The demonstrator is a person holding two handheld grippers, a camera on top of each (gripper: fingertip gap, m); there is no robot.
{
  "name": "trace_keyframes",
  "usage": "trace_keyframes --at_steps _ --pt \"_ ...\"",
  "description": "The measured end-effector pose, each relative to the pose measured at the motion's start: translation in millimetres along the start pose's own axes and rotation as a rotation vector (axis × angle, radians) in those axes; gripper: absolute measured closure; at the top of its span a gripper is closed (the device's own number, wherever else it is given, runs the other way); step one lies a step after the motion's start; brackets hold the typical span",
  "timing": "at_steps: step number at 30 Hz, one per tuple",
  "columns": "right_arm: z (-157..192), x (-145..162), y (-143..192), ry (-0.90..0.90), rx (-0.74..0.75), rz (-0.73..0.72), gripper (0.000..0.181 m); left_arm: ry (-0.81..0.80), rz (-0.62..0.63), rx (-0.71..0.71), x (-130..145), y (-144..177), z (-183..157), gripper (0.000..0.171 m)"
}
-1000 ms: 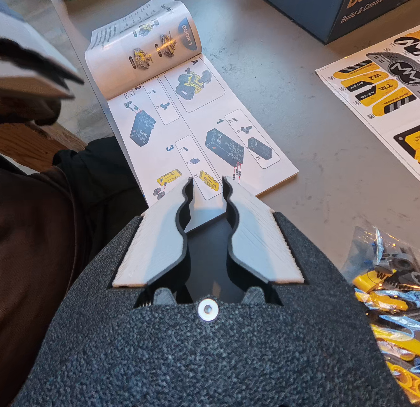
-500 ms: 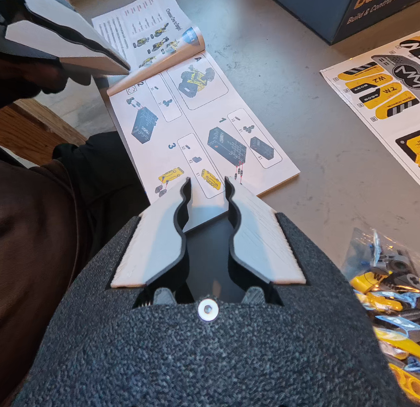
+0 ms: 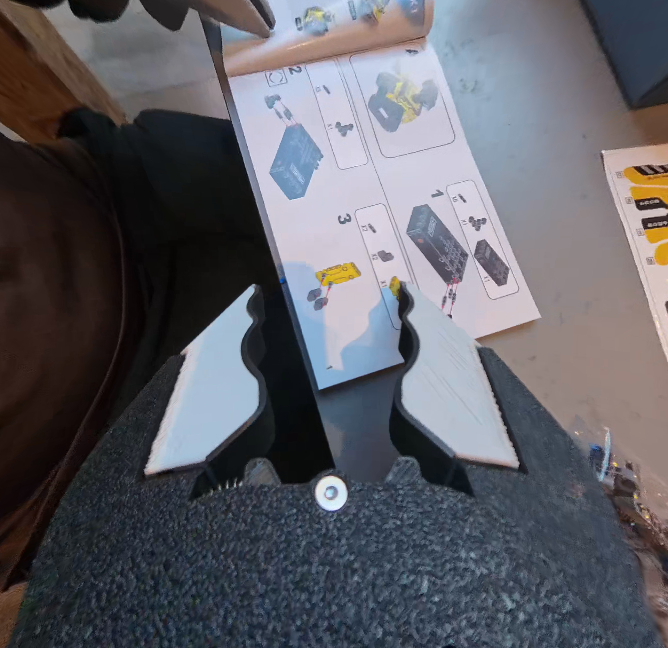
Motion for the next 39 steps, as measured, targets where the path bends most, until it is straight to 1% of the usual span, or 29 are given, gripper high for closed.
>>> trace_keyframes --at_steps 3,10,13,15,17,21,27,33,39 --pt "2 0 -2 0.041 0.012 0.035 0.106 0.015 0.000 0.013 0 0 -2 0.171" --pt "8 -1 -4 0.057 0.002 0.040 0.106 0.016 0.008 0.018 2 -1 -6 0.171" --pt "19 -8 -9 0.031 -0.048 -0.001 0.111 0.021 0.011 0.020 3 -1 -6 0.171" --pt "19 -10 -12 0.042 -0.032 -0.002 0.118 0.018 0.012 0.019 3 -1 -6 0.171" --pt "17 -10 -13 0.065 -0.015 0.006 0.120 0.015 0.012 0.018 3 -1 -6 0.171" --pt "18 -12 -14 0.029 -0.022 -0.010 0.119 0.020 0.012 0.020 3 -1 -6 0.171" --pt "22 -18 -22 0.033 -0.037 -0.021 0.119 0.020 0.012 0.020 3 -1 -6 0.171" --pt "21 -25 -29 -0.028 -0.058 -0.053 0.125 0.019 0.011 0.020 3 -1 -7 0.171" --pt "21 -31 -34 -0.084 -0.068 -0.084 0.127 0.024 0.009 0.024 3 -1 -7 0.171"
Point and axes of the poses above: each gripper's, where its closed fingertips meet, y back along the fingers, x out of its underside, z = x × y across the jaws, the point moved 3 cm from there along y, back along the fingers, and after that the axes turned 10 degrees about -z, right-handed, at the moved point
